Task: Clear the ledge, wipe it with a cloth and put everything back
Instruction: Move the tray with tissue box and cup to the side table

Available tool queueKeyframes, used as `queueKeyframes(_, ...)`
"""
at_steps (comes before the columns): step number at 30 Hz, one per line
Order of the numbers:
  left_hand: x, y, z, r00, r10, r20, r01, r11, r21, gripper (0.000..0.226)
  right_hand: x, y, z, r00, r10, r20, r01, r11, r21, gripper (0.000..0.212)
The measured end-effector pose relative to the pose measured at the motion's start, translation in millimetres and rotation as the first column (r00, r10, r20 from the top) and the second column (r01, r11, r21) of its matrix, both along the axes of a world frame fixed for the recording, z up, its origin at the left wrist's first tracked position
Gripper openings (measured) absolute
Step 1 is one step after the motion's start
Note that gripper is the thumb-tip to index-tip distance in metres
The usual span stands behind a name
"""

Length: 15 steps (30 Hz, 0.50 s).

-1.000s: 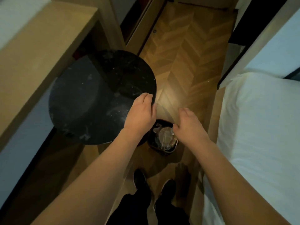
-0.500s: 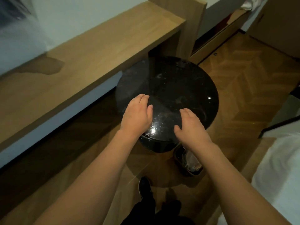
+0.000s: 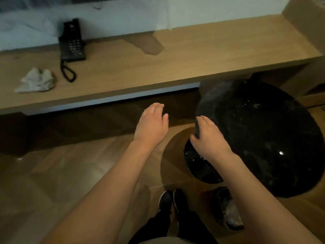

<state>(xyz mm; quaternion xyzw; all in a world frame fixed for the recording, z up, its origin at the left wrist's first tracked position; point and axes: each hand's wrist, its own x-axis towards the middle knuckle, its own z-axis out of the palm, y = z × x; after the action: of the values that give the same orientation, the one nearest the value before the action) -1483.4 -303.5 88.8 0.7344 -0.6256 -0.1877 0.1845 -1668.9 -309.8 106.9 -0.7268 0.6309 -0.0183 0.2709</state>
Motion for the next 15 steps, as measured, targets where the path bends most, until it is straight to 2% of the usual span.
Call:
queueKeyframes(4,52.6,29.4,0.6,0.975,0.219,0.026,-0.219,0.976,0.017,0.047,60.1,-5.9,3.0,0.981,0.191,-0.017,-0.191,0.982,-0.001,0.072)
queueKeyframes(7,84.9,59.5,7.9,0.922,0.385,0.046,-0.386,0.922,0.019,0.047,103.5,-4.7,6.6,0.941,0.339,-0.017,-0.339,0.941,-0.005,0.074)
queueKeyframes(11,115.8,107.0,18.6,0.813,0.580,0.053,-0.581,0.814,0.003,0.047,155.7,7.3,15.2,0.851,0.526,0.005,-0.526,0.850,-0.023,0.074)
queueKeyframes(15,132.1,162.3,27.4,0.675,0.737,0.040,-0.736,0.676,-0.031,0.045,200.2,30.9,21.8,0.718,0.696,0.024,-0.695,0.718,-0.028,0.074)
